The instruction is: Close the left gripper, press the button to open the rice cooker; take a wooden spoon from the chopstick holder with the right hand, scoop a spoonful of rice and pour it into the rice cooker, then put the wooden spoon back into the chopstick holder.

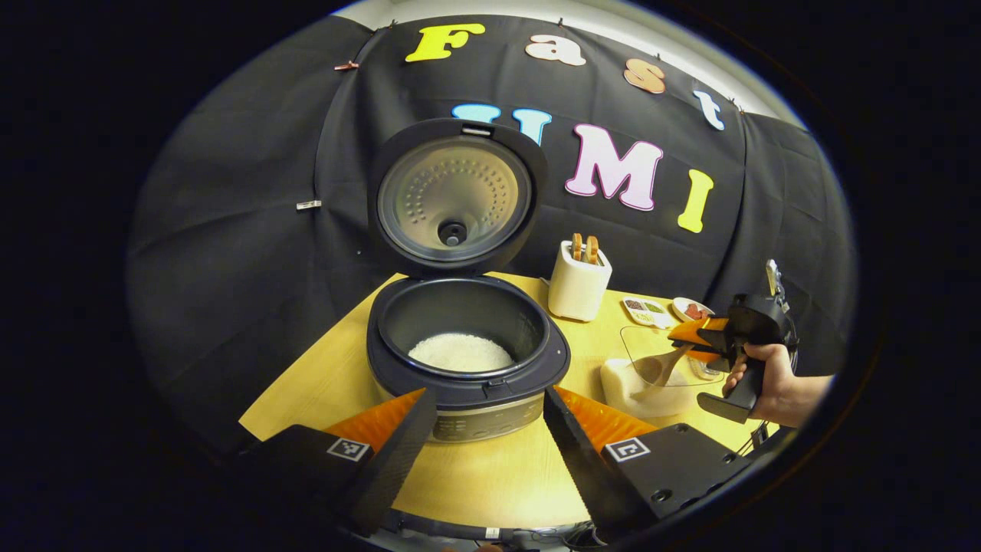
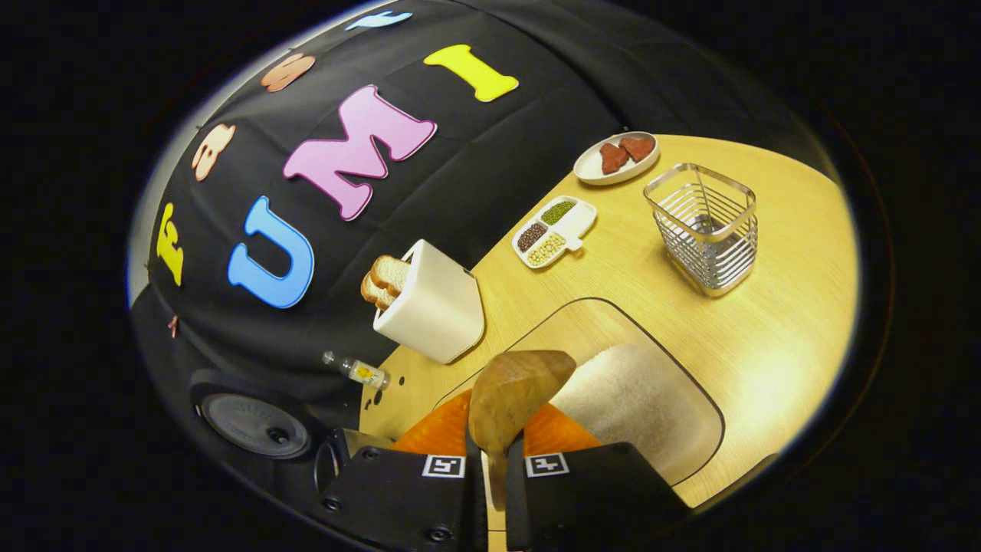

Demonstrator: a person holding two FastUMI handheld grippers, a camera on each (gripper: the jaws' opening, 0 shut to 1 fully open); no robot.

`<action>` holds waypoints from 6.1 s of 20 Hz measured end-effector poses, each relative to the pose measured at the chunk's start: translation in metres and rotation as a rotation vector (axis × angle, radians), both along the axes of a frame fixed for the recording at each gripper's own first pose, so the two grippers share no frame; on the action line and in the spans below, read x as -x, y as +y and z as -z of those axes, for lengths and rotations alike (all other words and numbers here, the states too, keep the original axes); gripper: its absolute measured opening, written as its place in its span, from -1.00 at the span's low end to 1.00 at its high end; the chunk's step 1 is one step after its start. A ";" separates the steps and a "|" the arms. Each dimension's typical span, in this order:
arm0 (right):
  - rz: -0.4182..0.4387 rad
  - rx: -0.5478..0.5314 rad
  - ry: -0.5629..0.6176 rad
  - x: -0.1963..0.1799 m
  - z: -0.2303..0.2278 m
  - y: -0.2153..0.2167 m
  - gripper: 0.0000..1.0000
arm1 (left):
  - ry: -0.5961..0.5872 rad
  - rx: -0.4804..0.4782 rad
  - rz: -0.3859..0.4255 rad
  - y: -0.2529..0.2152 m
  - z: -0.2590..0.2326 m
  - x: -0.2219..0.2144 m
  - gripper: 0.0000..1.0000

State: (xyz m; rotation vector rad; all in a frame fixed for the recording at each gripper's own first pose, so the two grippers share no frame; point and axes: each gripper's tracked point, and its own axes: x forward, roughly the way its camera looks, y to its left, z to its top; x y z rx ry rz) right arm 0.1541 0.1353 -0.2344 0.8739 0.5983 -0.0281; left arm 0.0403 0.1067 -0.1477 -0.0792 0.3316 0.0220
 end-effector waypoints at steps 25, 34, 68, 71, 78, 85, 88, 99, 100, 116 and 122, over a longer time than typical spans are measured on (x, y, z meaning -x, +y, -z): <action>0.040 -0.326 -0.078 -0.021 -0.128 0.027 -0.72 | -0.092 0.019 -0.055 0.018 -0.028 0.029 0.92; -0.189 -0.319 -0.102 -0.032 -0.153 0.163 -0.72 | -0.102 0.051 -0.177 0.062 -0.023 0.042 0.92; -1.022 0.659 -0.725 0.044 -0.117 0.376 -0.73 | -0.087 0.022 -0.339 0.148 -0.014 0.065 0.92; -1.088 0.728 -0.798 0.059 -0.116 0.383 -0.73 | -0.092 0.022 -0.335 0.146 -0.016 0.066 0.92; -1.025 0.666 -0.800 0.060 -0.139 0.377 -0.72 | -0.103 0.012 -0.319 0.141 -0.019 0.065 0.92; -0.850 0.545 -0.768 0.042 -0.199 0.323 -0.73 | -0.130 -0.009 -0.247 0.118 -0.035 0.054 0.92; -0.754 0.540 -0.765 0.032 -0.222 0.279 -0.73 | -0.148 -0.023 -0.199 0.099 -0.045 0.044 0.92; -0.385 0.597 -0.685 0.000 -0.258 0.049 -0.73 | -0.185 -0.011 -0.070 0.012 -0.078 0.010 0.86; -0.353 0.594 -0.663 -0.005 -0.254 0.029 -0.73 | -0.188 -0.006 -0.072 0.005 -0.081 0.007 0.86; -0.016 0.515 -0.403 -0.074 -0.173 -0.205 -0.73 | -0.179 -0.040 -0.210 -0.048 -0.100 -0.022 0.92; 0.052 0.454 -0.288 -0.100 -0.117 -0.261 -0.73 | -0.145 -0.017 -0.270 -0.072 -0.094 -0.017 0.91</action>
